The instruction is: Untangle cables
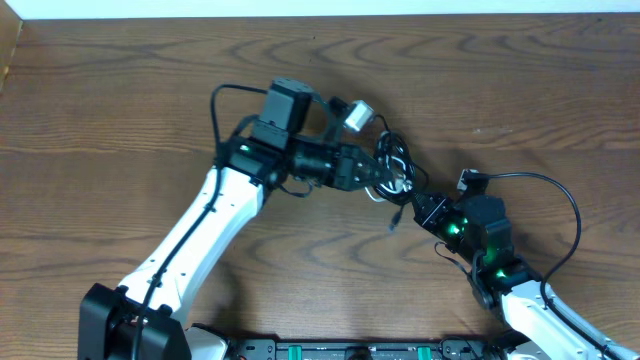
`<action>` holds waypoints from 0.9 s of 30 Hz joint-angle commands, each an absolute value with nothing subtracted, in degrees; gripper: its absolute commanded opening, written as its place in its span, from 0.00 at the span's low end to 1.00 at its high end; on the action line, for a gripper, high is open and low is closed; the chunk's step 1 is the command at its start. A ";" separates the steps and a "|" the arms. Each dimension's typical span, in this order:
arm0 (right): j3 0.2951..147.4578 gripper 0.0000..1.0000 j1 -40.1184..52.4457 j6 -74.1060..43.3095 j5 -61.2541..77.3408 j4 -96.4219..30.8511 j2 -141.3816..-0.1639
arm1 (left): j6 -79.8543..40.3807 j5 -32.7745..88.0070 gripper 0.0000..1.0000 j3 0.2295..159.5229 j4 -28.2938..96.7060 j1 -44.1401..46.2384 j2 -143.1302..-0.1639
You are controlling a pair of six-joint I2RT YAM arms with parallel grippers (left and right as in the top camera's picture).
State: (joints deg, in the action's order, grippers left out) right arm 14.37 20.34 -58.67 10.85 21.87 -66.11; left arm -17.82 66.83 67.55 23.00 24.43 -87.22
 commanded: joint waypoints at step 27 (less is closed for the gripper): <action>14.20 0.55 11.97 -33.61 43.53 35.40 -57.32 | -10.85 56.23 0.08 69.10 32.14 19.05 -86.17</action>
